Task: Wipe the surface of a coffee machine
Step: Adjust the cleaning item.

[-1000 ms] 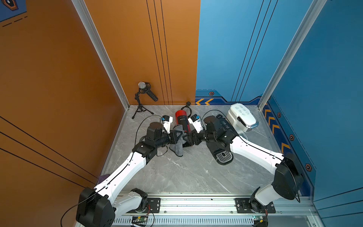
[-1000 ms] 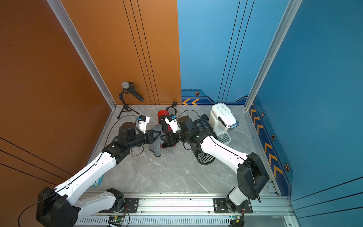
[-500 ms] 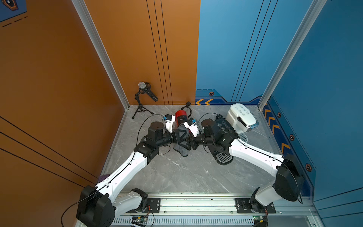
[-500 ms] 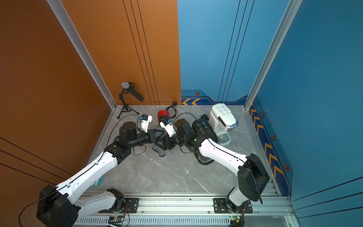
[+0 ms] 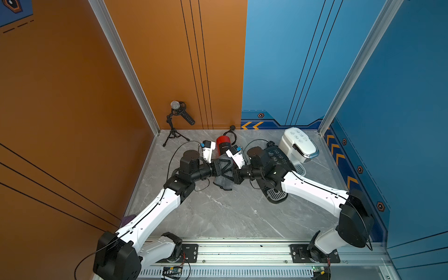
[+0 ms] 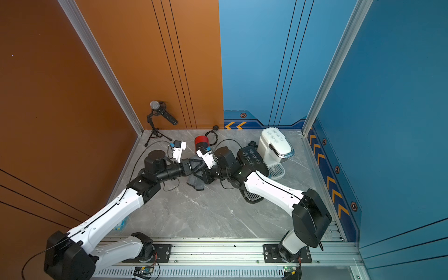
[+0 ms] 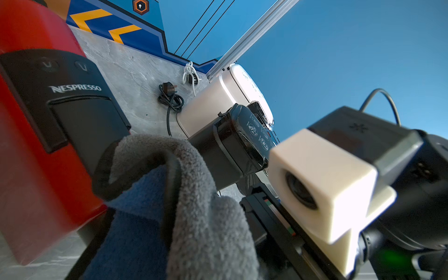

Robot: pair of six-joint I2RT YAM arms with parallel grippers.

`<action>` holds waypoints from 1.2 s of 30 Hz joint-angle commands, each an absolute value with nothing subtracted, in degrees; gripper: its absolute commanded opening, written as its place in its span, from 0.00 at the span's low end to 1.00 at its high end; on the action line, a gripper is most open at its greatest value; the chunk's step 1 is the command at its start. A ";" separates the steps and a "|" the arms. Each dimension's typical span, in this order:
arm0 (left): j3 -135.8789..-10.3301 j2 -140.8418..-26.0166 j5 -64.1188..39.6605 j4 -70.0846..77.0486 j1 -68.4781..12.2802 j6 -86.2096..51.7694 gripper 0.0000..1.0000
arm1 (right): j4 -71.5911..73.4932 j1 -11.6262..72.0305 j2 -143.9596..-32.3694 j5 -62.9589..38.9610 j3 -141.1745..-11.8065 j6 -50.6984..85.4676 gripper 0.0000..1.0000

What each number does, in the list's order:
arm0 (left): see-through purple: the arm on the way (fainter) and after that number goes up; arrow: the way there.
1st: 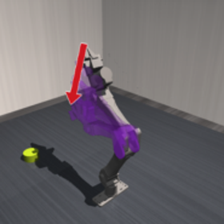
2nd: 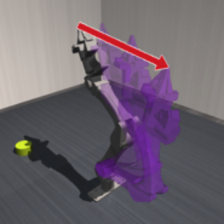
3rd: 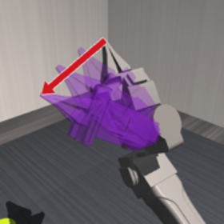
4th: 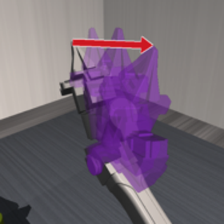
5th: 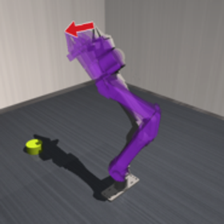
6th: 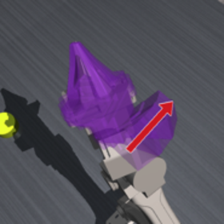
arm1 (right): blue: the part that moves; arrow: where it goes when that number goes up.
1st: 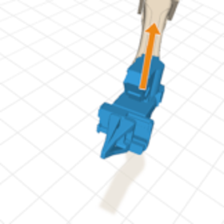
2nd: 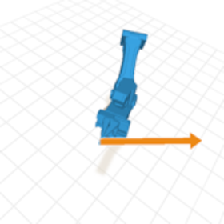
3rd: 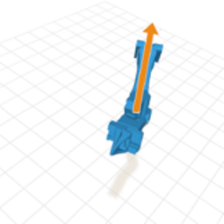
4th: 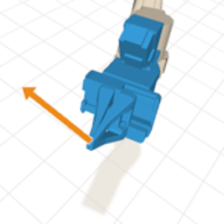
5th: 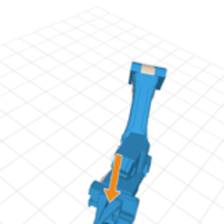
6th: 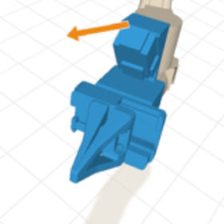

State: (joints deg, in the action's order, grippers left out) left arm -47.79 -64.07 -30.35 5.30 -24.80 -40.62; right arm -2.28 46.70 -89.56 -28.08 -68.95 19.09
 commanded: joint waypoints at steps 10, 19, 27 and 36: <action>-46.31 -62.98 -34.80 6.04 -24.96 -42.41 0.00 | 3.51 47.59 -84.29 -25.93 -64.95 19.33 0.00; -46.78 -63.83 -35.15 6.04 -24.62 -42.28 0.01 | 4.39 47.59 -82.26 -25.24 -63.16 20.15 0.00; -47.42 -66.09 -35.39 5.99 -22.76 -41.92 0.29 | 1.61 47.30 -80.52 -23.36 -59.85 19.89 0.00; -44.08 -64.70 -36.23 6.01 -13.09 -42.30 0.54 | 0.75 48.73 -84.52 -20.54 -53.63 22.94 0.00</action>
